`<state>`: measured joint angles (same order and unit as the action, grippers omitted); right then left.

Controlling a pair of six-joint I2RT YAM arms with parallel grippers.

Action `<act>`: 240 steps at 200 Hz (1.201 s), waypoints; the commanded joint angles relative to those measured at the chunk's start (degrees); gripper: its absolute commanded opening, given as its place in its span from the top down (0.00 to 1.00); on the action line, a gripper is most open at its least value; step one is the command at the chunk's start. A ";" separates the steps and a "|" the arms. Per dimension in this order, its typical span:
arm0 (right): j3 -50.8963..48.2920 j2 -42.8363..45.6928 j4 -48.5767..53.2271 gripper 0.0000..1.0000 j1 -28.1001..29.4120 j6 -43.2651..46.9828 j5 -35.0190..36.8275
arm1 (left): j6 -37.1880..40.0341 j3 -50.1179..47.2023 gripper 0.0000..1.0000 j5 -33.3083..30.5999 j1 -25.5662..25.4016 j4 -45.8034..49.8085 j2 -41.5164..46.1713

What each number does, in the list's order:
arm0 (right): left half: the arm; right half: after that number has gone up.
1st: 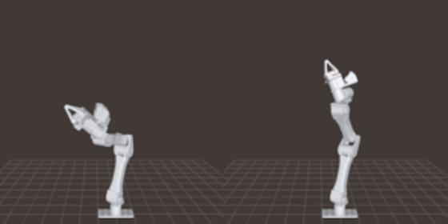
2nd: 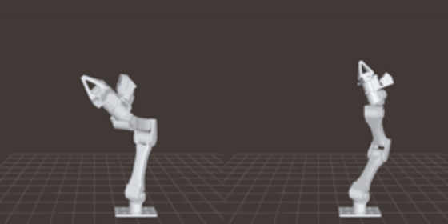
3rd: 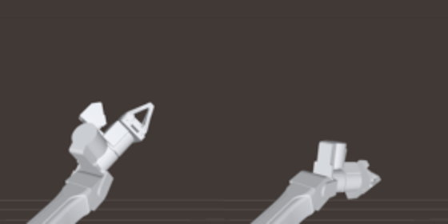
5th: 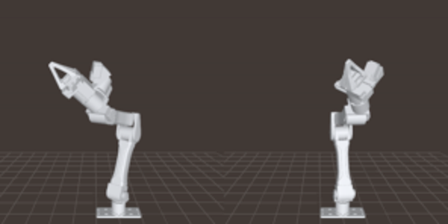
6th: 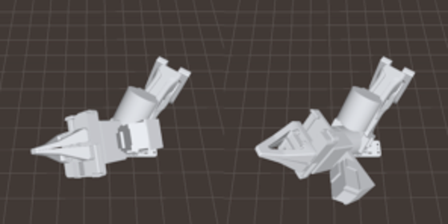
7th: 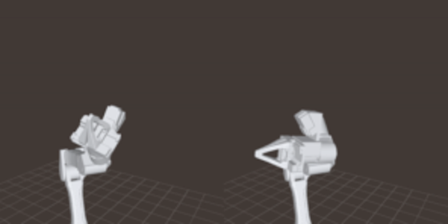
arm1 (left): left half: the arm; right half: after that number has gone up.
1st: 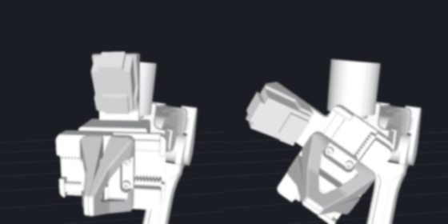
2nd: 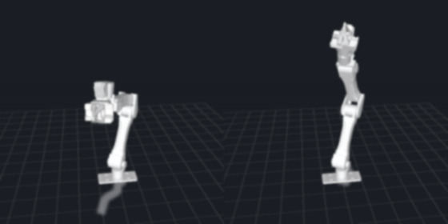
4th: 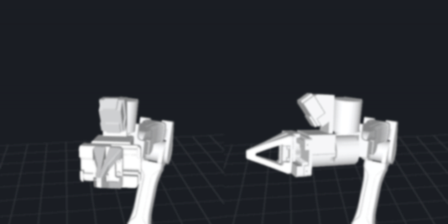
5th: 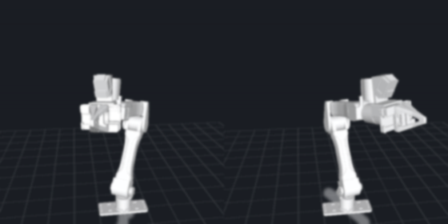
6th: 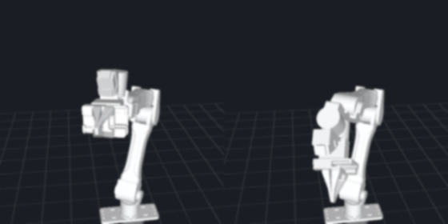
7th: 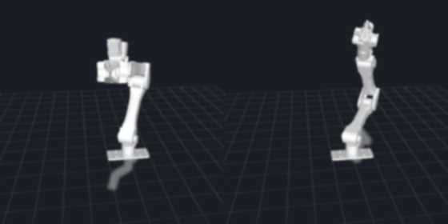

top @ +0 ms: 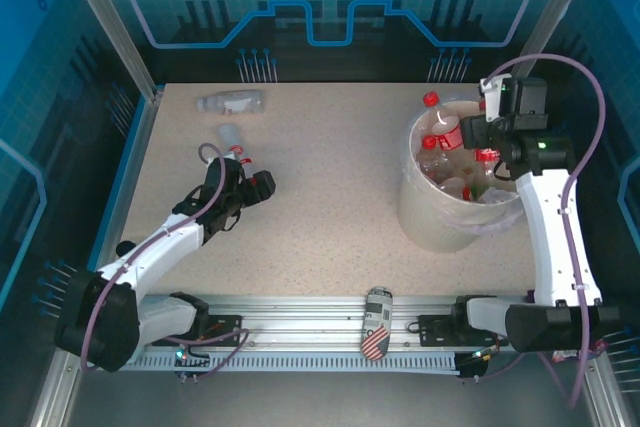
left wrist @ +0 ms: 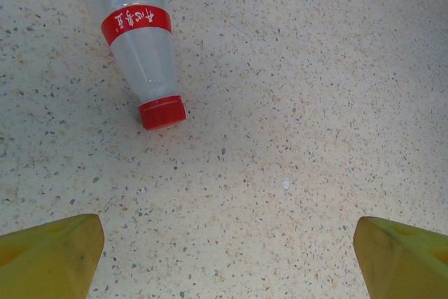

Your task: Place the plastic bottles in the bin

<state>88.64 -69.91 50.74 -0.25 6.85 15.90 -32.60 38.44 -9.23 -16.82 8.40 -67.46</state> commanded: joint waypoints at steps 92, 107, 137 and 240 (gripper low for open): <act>-9.56 12.44 -6.29 0.17 -1.51 -12.22 -28.67 | 4.08 8.65 0.06 2.89 11.17 -1.07 -15.38; -10.19 13.06 -5.67 0.17 -1.46 -12.14 -29.01 | 4.11 10.97 0.04 3.56 11.12 -2.13 -19.49; -11.48 13.81 -5.44 0.18 -1.38 -11.95 -29.65 | 2.85 14.61 0.03 -1.82 11.11 -3.45 -26.36; -13.19 14.60 -5.47 0.17 -1.41 -11.95 -29.85 | -0.23 18.44 0.34 -5.05 11.11 -7.05 -36.83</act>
<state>75.79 -56.07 45.43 -0.93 -4.56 -12.93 -31.86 56.53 -12.47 -5.93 2.96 -104.25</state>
